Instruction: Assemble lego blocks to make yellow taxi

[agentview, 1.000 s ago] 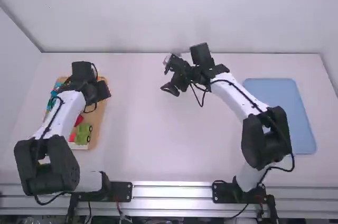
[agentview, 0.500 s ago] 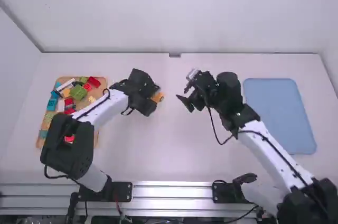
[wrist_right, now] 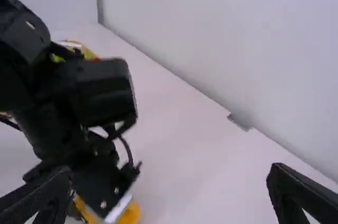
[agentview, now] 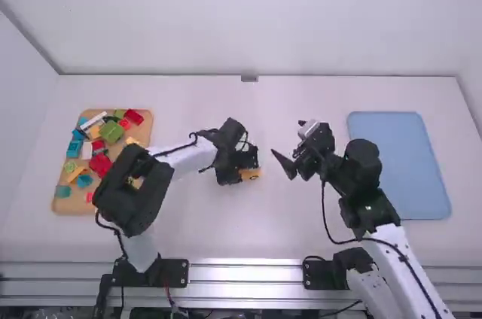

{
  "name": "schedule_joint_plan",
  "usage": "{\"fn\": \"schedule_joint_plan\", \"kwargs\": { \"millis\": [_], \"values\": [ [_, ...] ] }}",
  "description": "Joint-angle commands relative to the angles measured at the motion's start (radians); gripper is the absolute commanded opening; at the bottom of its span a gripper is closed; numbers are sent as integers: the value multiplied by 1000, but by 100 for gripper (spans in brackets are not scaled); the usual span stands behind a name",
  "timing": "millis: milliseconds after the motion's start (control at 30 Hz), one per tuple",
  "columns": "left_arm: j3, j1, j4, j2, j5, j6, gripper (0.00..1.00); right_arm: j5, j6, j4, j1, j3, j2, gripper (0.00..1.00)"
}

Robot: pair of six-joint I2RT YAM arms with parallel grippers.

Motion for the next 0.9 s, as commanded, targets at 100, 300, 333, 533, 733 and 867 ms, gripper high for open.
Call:
{"fn": "schedule_joint_plan", "kwargs": {
  "millis": [100, 300, 333, 533, 733, 867],
  "values": [
    [6, 2, -13, 19, 51, 224, 36, -56, 49, 34, -14, -10, 29, 98],
    [6, -1, 22, 19, 41, 219, 99, -61, 62, 109, 3, -10, 112, 98],
    [6, -1, 30, 19, 32, 217, 99, -61, 63, 120, 5, -10, 123, 98],
    [45, 18, 60, 10, -85, -14, 99, -61, 97, 160, 8, 23, 197, 98],
    [117, 89, -18, -65, -25, -163, 99, -96, 77, 159, 8, 100, 293, 98],
    [121, 176, -8, -142, 31, -260, 99, -126, 77, 159, 8, 158, 376, 98]
  ]
}}
